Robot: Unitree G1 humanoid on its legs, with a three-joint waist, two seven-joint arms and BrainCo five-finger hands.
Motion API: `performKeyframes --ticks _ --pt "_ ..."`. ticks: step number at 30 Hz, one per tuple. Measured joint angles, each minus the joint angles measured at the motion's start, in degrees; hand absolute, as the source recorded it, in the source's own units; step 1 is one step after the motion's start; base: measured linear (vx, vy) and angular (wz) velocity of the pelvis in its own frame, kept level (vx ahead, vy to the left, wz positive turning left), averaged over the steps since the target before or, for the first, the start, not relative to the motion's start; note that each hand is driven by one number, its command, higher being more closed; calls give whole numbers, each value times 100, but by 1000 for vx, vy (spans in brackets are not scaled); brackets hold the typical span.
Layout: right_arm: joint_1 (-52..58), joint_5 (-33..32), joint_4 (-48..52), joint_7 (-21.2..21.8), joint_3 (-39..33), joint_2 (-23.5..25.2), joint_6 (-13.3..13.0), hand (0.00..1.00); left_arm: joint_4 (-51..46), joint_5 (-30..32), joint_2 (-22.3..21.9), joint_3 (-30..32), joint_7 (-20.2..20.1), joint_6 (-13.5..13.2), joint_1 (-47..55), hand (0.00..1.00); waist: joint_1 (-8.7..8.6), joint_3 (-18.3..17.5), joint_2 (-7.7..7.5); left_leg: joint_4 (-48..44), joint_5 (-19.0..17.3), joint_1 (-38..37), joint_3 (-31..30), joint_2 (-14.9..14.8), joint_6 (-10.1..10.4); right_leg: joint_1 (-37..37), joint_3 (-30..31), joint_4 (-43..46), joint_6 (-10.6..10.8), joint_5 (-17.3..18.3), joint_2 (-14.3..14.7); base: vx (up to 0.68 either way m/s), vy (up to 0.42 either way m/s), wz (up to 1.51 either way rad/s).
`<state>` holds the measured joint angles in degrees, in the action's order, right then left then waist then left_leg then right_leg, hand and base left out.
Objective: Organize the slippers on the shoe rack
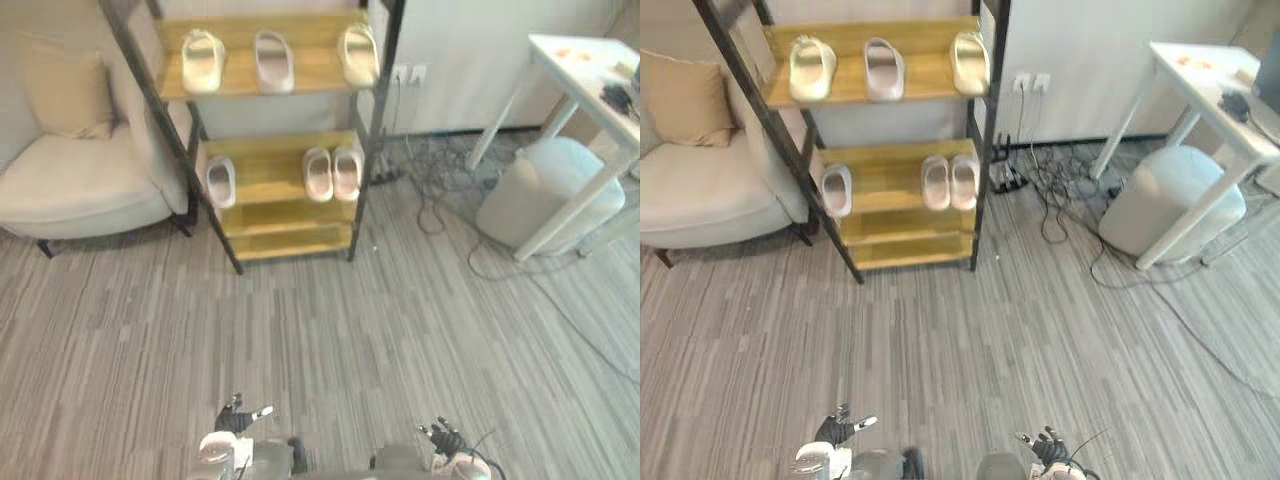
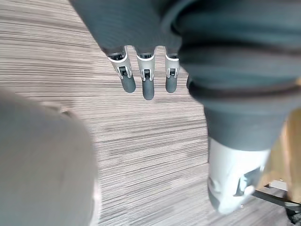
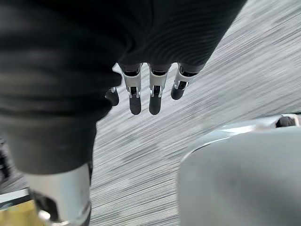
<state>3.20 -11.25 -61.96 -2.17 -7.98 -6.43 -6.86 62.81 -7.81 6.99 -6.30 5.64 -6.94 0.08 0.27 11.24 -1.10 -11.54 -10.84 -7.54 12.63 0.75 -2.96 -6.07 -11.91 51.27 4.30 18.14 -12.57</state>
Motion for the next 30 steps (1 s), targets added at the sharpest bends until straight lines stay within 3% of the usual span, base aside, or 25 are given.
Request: performKeyframes --ticks 2,4,5,6,7,8,10,12,13,15,17,19,21,22,23,24,27,28,30 --pt "-12 -2 60 0 -41 -31 -48 0 23 0 -59 -45 -39 5 12 0 -53 -2 117 253 0 -281 -177 -196 0 -390 -296 -857 -137 136 223 415 -57 40" --pt "-33 -2 73 -2 -47 -89 -43 0 21 2 -121 -53 -64 9 -12 0 -139 41 195 314 -1 -373 -362 -408 1 -754 -150 -2119 -144 -173 476 481 -178 60" --pt "8 2 42 -10 -42 -84 -20 0 16 38 -102 -104 -70 1 -11 0 -147 22 154 341 -16 -434 -421 -435 55 -771 81 -3104 -40 -736 569 397 -186 65" --pt "116 2 -5 -10 -33 -53 -7 0 15 51 -70 -125 -76 -10 -4 0 -125 -9 72 328 -135 -515 -448 -379 325 -781 299 -3721 -88 -1442 559 399 -246 68" --pt "208 2 -60 -5 -26 -22 21 0 24 101 -51 -91 -79 -3 13 0 -120 -49 -30 298 -315 -666 -550 -386 619 -796 489 -3686 -225 -2199 546 412 -280 54" --pt "171 7 -195 0 -39 -168 79 0 86 110 -227 41 -66 -3 22 0 -139 -47 268 173 -399 -752 -601 -626 763 -797 289 -3304 -281 -1930 684 418 -296 45" --pt "202 8 -186 -8 -84 -214 80 0 44 158 -376 252 -89 -14 42 0 -162 -78 416 -970 -320 -238 -743 -793 905 -636 107 -3333 -349 -1520 685 420 -272 35" --pt "285 1 -178 -26 -86 -259 88 0 -34 158 -501 608 -90 -2 56 0 -158 -1 546 -2807 231 508 -813 -1157 1393 -75 -11 -3601 -444 -1324 862 397 -237 30" --pt "303 1 -170 -27 -84 -261 87 0 -36 159 -506 656 -93 -6 73 0 -155 -2 549 -3040 214 580 -796 -1229 1368 33 -30 -3660 -483 -1274 880 292 -139 3" --pt "413 -7 -39 -49 -87 -215 79 0 -147 157 -497 753 -91 -20 119 0 -97 5 481 -3851 11 913 -227 -1558 1073 853 -65 -4160 -518 -1167 962 333 -131 -7" --pt "398 -12 -5 -47 -86 -210 69 0 -173 157 -448 738 -93 -40 85 0 -94 6 451 -3384 -165 1204 43 -1518 1029 1144 -37 -4469 -446 -1196 950 250 -44 -11" --pt "354 -17 -10 -45 -89 -173 71 0 -181 162 -379 627 -95 -30 56 0 -94 42 385 -1874 -191 1250 147 -1255 998 1342 -1 -4581 -415 -1215 840 312 55 -19" --pt "364 -15 -21 -46 -97 -141 68 0 -189 198 -329 459 -104 -28 27 0 -94 45 320 -347 181 1198 60 -911 981 1438 48 -4643 -285 -1160 697 413 201 -16" --pt "371 -16 -25 -48 -115 -162 67 0 -169 216 -339 395 -103 -30 10 0 -94 53 373 461 956 1176 -46 -780 980 1553 97 -4670 -92 -1044 674 381 264 -16" --pt "380 -16 -27 -48 -124 -185 67 0 -133 215 -345 380 -102 -30 11 0 -94 48 422 522 1346 1169 -94 -795 838 1629 131 -4680 -13 -991 716 309 235 -16" --pt "339 -16 -85 -64 -120 -129 77 0 -112 215 -260 354 -104 -29 -20 0 -76 43 285 431 1258 1078 -50 -660 644 1719 188 -4706 67 -940 604 177 119 -8" --pt "325 -9 -68 -56 -92 198 46 0 -79 229 55 197 -112 -10 -55 0 -73 -59 -228 522 965 1023 75 -219 439 1723 177 -4699 299 -822 140 315 196 -7" --pt "311 -7 -79 -54 -92 200 52 0 -69 243 74 175 -123 -10 -61 0 -69 -79 -291 506 882 984 89 -151 376 1705 177 -4592 321 -823 61 259 208 -6" --pt "282 -2 -75 -29 -129 144 51 0 12 275 56 50 -142 -3 -50 0 -49 -4 -114 438 553 747 133 -78 290 1529 238 -3849 324 -823 -75 226 237 -16"
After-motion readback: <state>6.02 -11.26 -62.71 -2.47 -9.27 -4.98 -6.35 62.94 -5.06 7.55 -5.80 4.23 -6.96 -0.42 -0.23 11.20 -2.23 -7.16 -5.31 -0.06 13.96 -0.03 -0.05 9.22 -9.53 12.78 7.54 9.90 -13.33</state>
